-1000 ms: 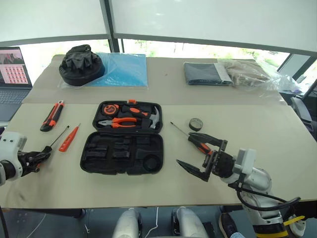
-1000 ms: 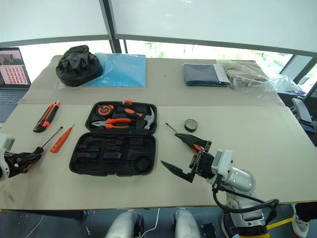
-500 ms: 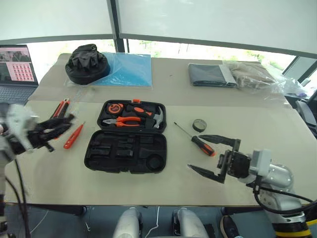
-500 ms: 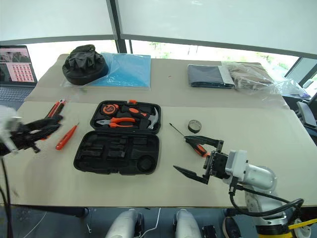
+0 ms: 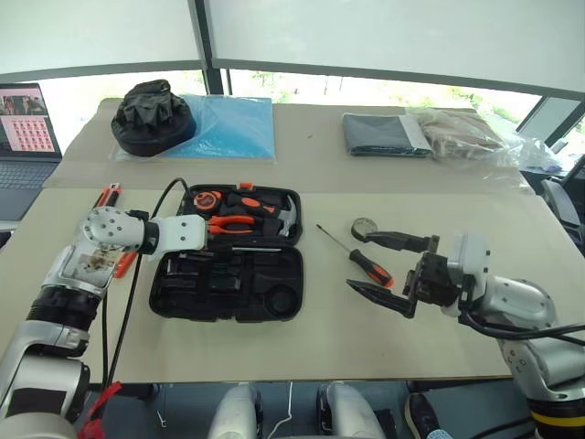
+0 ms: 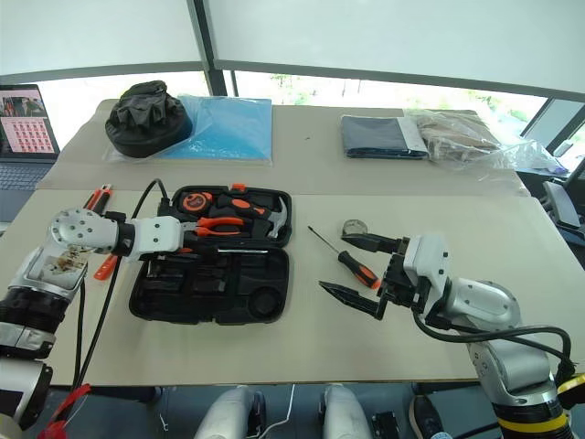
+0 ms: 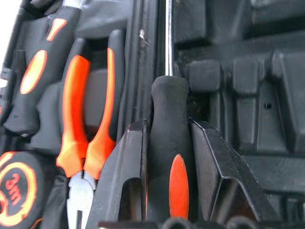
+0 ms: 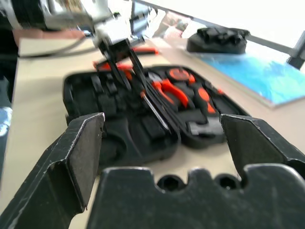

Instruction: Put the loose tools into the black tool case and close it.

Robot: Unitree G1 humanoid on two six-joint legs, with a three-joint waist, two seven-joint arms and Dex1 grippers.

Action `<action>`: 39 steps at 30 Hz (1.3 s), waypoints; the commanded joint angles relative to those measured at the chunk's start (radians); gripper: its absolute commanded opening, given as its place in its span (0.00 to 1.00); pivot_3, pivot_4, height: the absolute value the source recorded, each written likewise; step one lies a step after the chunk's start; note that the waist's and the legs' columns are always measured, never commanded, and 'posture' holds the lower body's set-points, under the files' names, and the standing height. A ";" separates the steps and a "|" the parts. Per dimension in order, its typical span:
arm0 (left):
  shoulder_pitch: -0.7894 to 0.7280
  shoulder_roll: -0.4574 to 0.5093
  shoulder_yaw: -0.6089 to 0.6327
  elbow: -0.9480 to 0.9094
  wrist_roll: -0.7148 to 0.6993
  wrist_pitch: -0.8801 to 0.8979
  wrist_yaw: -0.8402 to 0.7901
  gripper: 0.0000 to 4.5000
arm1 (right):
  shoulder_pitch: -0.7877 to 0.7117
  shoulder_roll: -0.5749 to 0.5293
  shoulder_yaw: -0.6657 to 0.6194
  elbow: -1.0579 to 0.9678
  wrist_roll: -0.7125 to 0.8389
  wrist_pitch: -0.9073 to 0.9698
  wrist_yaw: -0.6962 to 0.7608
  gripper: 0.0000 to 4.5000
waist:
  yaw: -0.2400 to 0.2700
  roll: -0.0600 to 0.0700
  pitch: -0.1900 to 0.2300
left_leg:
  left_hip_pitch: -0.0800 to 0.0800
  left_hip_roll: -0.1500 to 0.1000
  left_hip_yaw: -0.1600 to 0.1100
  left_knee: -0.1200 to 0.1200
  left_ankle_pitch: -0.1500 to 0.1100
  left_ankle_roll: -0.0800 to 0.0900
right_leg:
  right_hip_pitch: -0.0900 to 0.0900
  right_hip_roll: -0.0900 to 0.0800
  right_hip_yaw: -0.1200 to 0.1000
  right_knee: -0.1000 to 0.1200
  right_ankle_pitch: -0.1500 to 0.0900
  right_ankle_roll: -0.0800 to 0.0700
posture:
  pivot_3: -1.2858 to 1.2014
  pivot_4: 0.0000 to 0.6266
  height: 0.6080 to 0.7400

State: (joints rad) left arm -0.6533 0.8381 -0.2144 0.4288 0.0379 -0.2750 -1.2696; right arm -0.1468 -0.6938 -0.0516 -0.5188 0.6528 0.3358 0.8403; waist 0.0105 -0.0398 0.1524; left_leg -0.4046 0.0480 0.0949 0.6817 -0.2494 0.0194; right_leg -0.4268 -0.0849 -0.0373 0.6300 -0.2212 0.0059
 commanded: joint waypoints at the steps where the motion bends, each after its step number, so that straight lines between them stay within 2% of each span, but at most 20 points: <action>1: -0.017 -0.004 -0.011 0.029 0.007 -0.035 -0.025 0.19 | -0.061 -0.002 0.022 -0.073 0.044 0.111 -0.057 1.00 | 0.001 0.000 0.000 | 0.000 0.000 0.000 0.000 0.000 0.000 | 0.000 0.000 0.000 0.000 0.000 0.000 | 0.52 0.24 1.00; 19: 0.081 0.056 -0.002 -0.039 0.012 0.065 -0.071 0.19 | -0.076 0.002 0.061 -0.059 -0.024 0.166 -0.057 1.00 | -0.009 0.000 0.000 | 0.000 0.000 -0.003 0.001 -0.001 0.001 | 0.001 0.000 0.000 0.000 0.000 0.001 | 0.52 0.24 1.00; 29: 0.082 0.012 -0.007 -0.068 0.006 0.100 -0.046 0.19 | -0.049 0.011 0.058 -0.040 -0.050 0.141 -0.024 1.00 | 0.002 0.001 -0.001 | 0.002 0.000 -0.003 0.002 0.000 0.001 | 0.003 0.000 0.000 0.001 0.000 0.001 | 0.52 0.24 1.00; 30: 0.082 0.007 0.002 -0.075 -0.004 0.094 -0.038 0.41 | -0.046 0.011 0.057 -0.040 -0.051 0.138 -0.021 1.00 | 0.002 0.001 -0.001 | 0.002 0.000 -0.003 0.002 0.000 0.001 | 0.003 0.000 0.000 0.001 0.000 0.001 | 0.52 0.24 1.00; 32: 0.073 -0.011 0.037 -0.080 -0.036 0.076 -0.011 0.52 | -0.044 0.014 0.057 -0.038 -0.048 0.135 -0.014 1.00 | 0.005 0.001 -0.001 | 0.001 0.000 -0.003 0.002 0.000 0.001 | 0.003 -0.001 0.000 0.000 0.000 0.001 | 0.52 0.24 1.00; 35: 0.067 -0.044 0.120 -0.118 -0.134 0.111 0.009 0.75 | -0.036 0.025 0.055 -0.045 -0.029 0.133 -0.001 1.00 | 0.016 0.001 -0.001 | 0.000 -0.001 -0.003 0.002 0.000 0.002 | 0.002 -0.003 -0.002 0.001 0.000 0.002 | 0.52 0.24 1.00; 36: 0.068 -0.049 0.147 -0.129 -0.166 0.128 0.011 0.78 | -0.033 0.027 0.054 -0.047 -0.023 0.135 0.004 1.00 | 0.019 0.001 -0.001 | -0.001 -0.001 -0.003 0.004 0.000 0.002 | 0.002 -0.003 -0.003 0.001 0.001 0.002 | 0.52 0.24 1.00; 39: 0.101 -0.043 0.201 -0.154 -0.237 0.153 -0.006 0.78 | -0.015 0.028 0.047 -0.049 -0.019 0.131 0.017 1.00 | 0.016 0.001 -0.001 | -0.005 0.000 -0.006 0.010 -0.001 0.004 | 0.002 -0.003 -0.004 0.001 0.001 0.004 | 0.52 0.24 1.00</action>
State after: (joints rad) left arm -0.5684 0.7815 -0.0795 0.3154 -0.1284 -0.1414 -1.2709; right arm -0.1721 -0.6667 0.0240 -0.5405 0.6132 0.4907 0.8445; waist 0.0263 -0.0387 0.1519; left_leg -0.4098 0.0478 0.0883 0.6927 -0.2512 0.0239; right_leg -0.4248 -0.0882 -0.0406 0.6310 -0.2195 0.0099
